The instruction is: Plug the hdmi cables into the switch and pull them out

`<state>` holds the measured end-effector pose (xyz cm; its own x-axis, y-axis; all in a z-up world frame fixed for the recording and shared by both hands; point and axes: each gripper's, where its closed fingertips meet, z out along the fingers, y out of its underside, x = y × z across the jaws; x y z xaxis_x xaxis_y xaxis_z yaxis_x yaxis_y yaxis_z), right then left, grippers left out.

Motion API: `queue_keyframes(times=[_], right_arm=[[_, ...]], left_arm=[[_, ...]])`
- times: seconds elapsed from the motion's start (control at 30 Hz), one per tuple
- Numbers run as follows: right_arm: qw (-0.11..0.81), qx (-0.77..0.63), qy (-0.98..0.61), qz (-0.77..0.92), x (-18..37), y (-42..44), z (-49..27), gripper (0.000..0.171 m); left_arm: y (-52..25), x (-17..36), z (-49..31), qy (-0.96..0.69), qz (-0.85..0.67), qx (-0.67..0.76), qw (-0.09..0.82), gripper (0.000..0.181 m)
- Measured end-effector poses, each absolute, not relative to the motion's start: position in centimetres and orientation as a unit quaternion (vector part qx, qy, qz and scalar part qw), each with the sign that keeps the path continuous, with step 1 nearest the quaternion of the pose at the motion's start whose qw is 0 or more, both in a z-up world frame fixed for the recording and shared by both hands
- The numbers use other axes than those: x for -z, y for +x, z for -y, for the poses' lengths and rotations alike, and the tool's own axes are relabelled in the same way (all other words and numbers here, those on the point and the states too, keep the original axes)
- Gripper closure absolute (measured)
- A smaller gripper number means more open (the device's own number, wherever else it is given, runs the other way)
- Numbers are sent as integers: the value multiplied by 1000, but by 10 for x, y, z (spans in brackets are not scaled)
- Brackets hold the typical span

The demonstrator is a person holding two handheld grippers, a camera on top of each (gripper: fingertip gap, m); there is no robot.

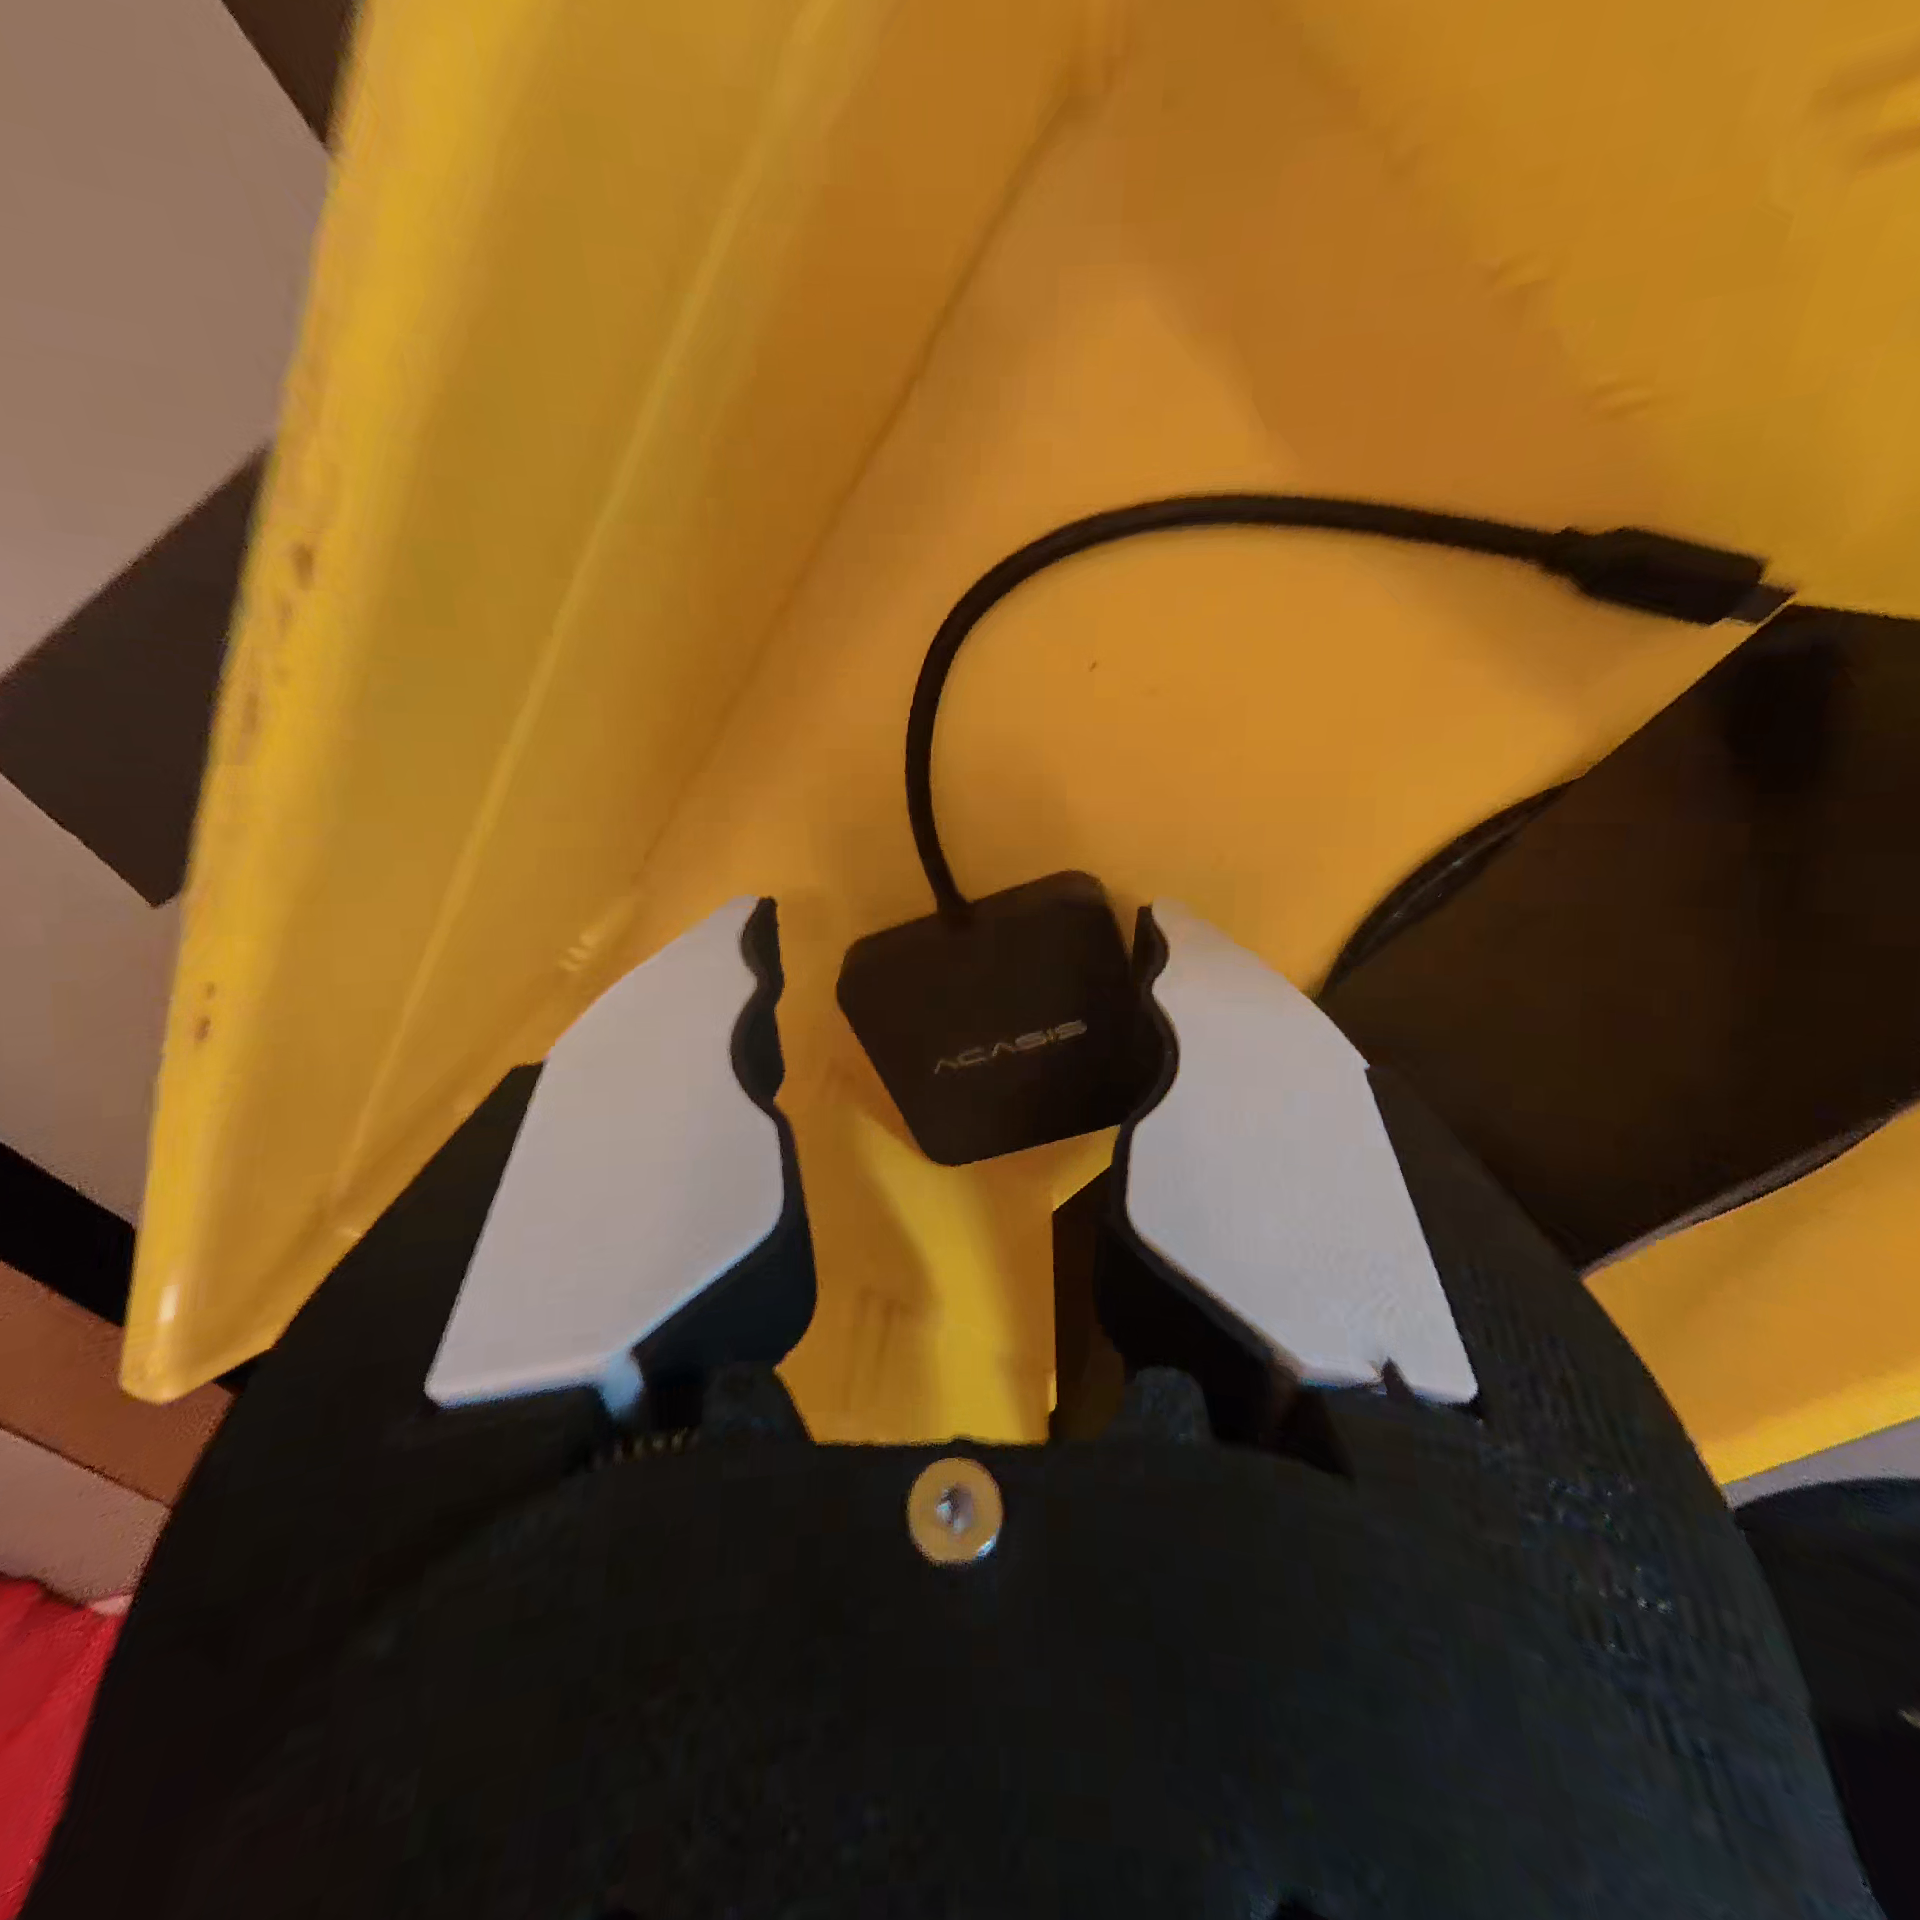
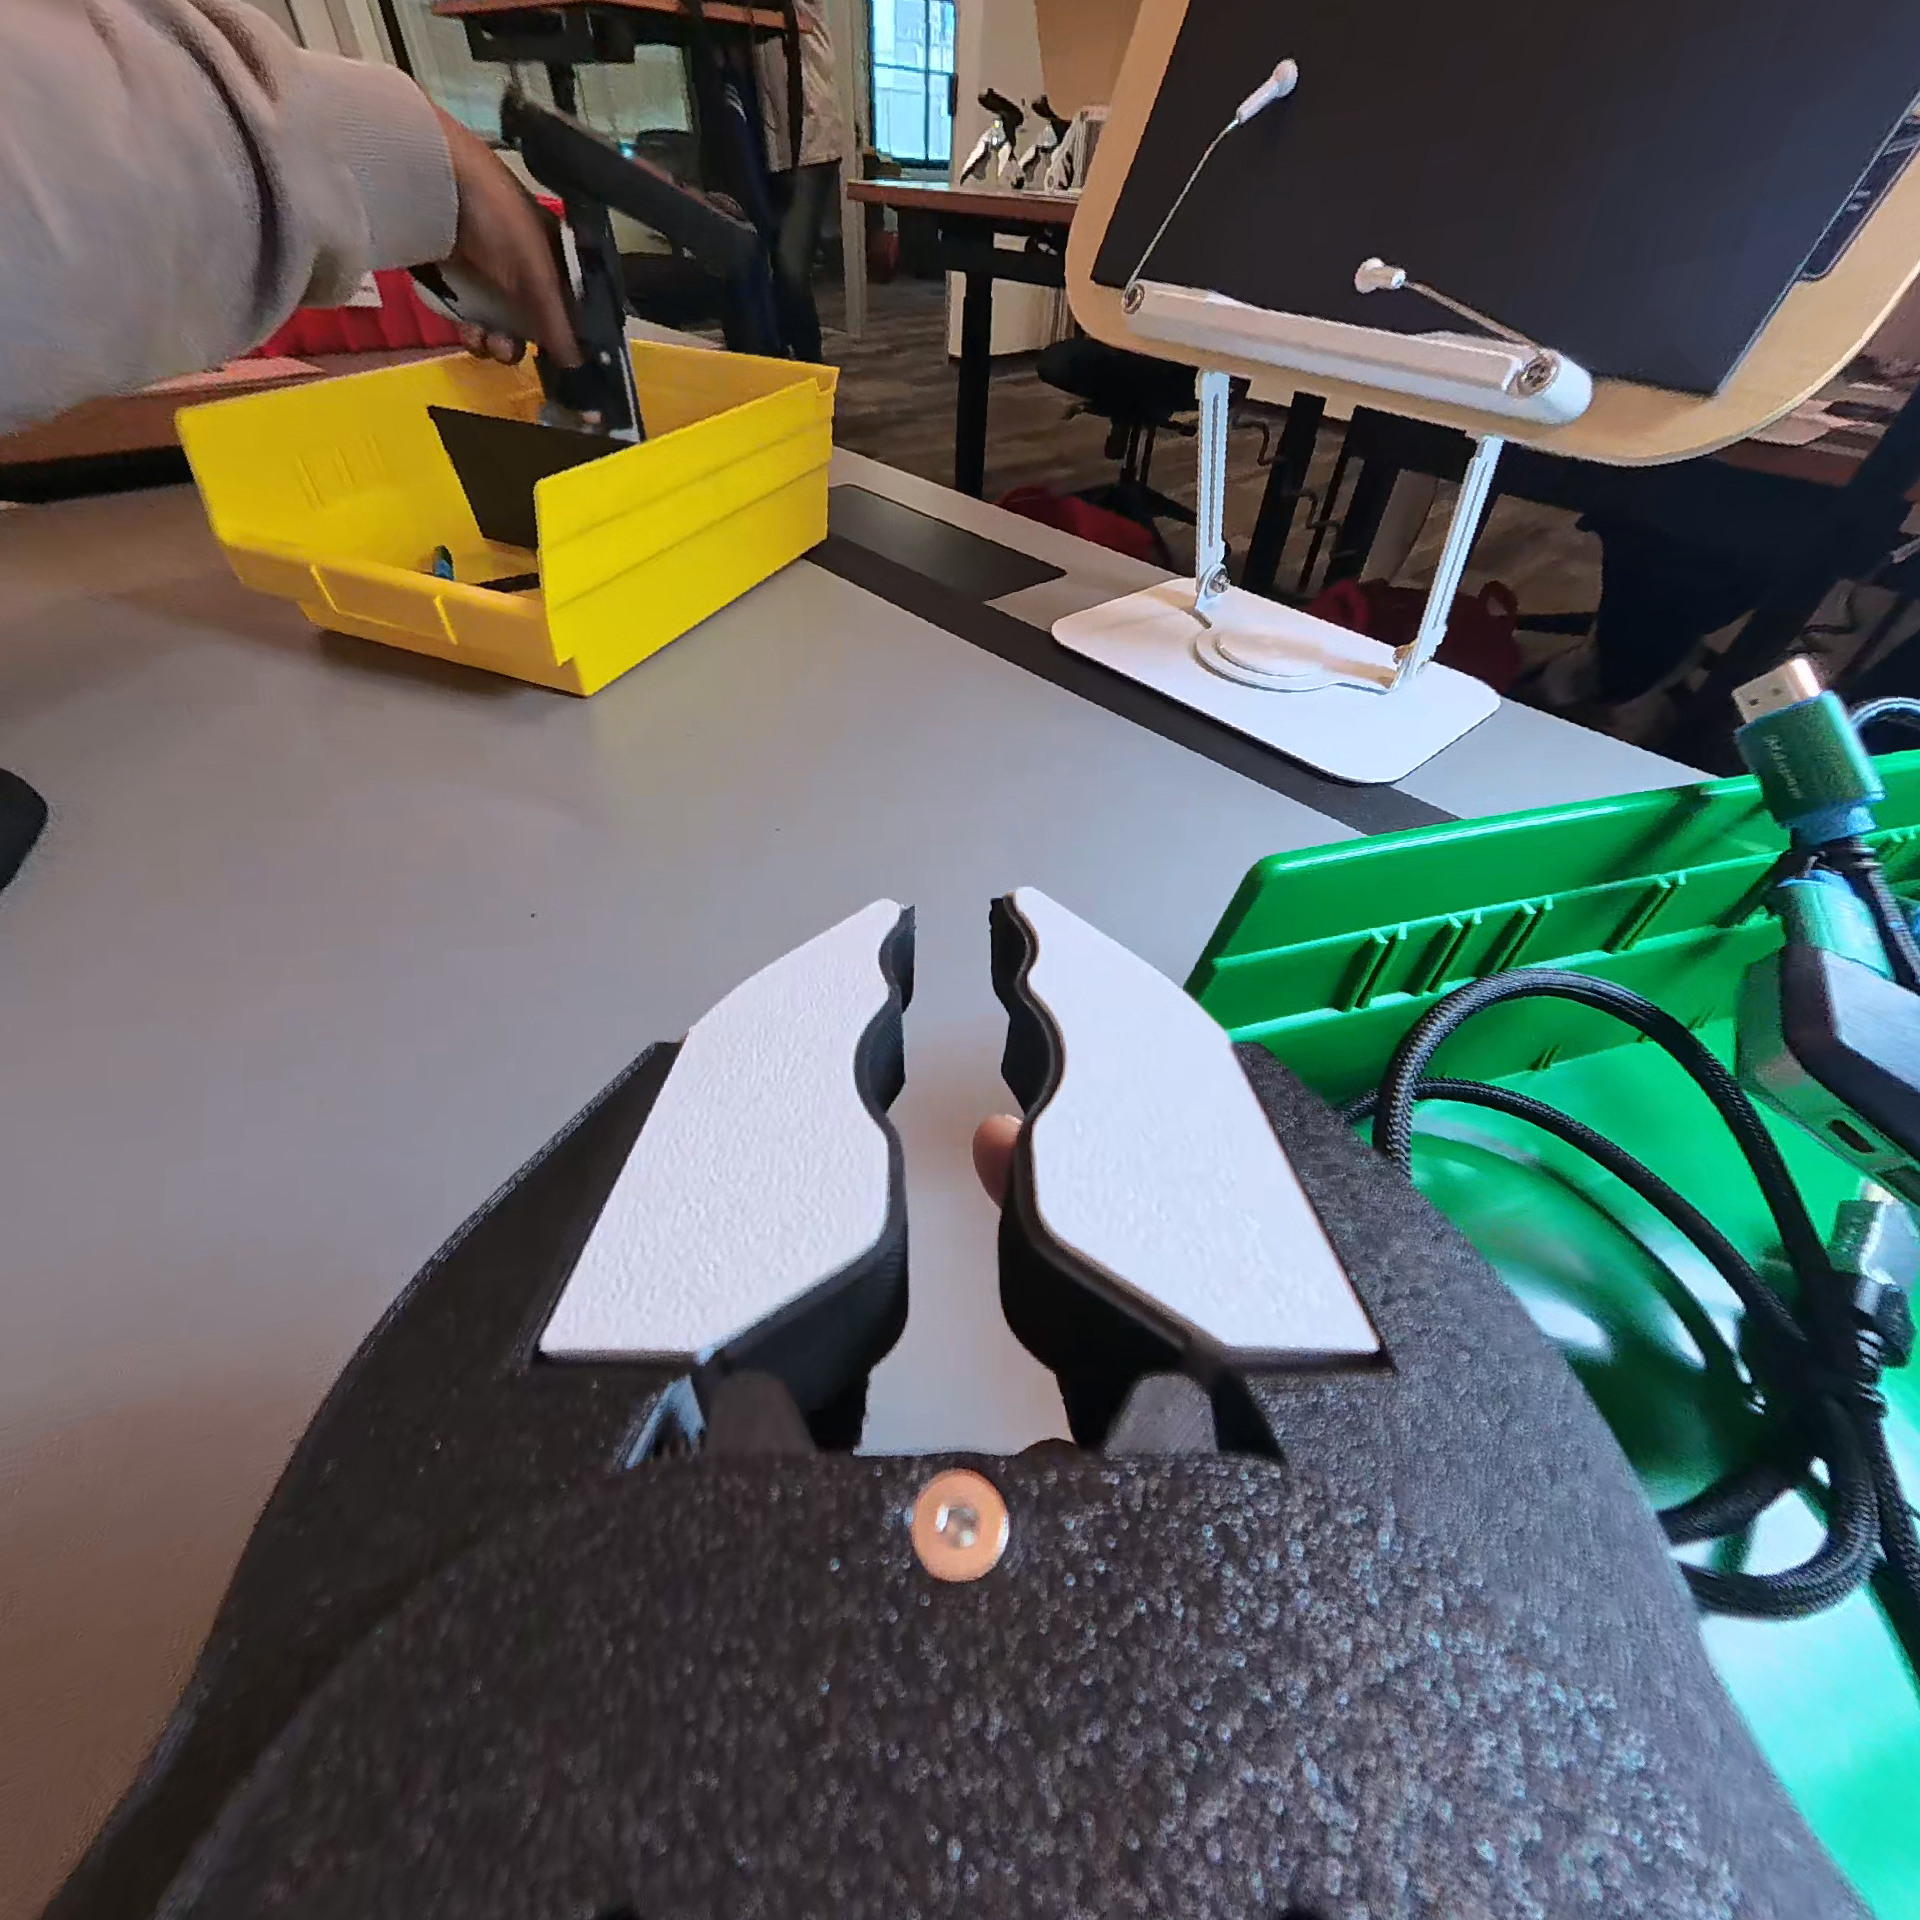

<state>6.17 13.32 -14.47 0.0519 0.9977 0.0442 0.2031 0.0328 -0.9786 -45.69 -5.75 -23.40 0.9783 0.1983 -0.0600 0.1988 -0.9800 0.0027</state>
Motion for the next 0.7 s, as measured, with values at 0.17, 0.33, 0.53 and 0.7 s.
queue_keyframes(times=[0.17,0.33,0.53,0.7], right_arm=[[459,-425,-559,544,151,59,-132,158],[468,-413,-556,549,150,61,-131,159],[471,-401,-556,554,151,62,-133,161],[473,-399,-557,554,150,63,-134,163]], left_arm=[[-444,255,86,992,-92,-6,91,102],[-440,260,94,989,-91,-7,114,101],[-440,259,95,992,-68,4,111,106],[-448,238,79,997,-33,50,43,107]])
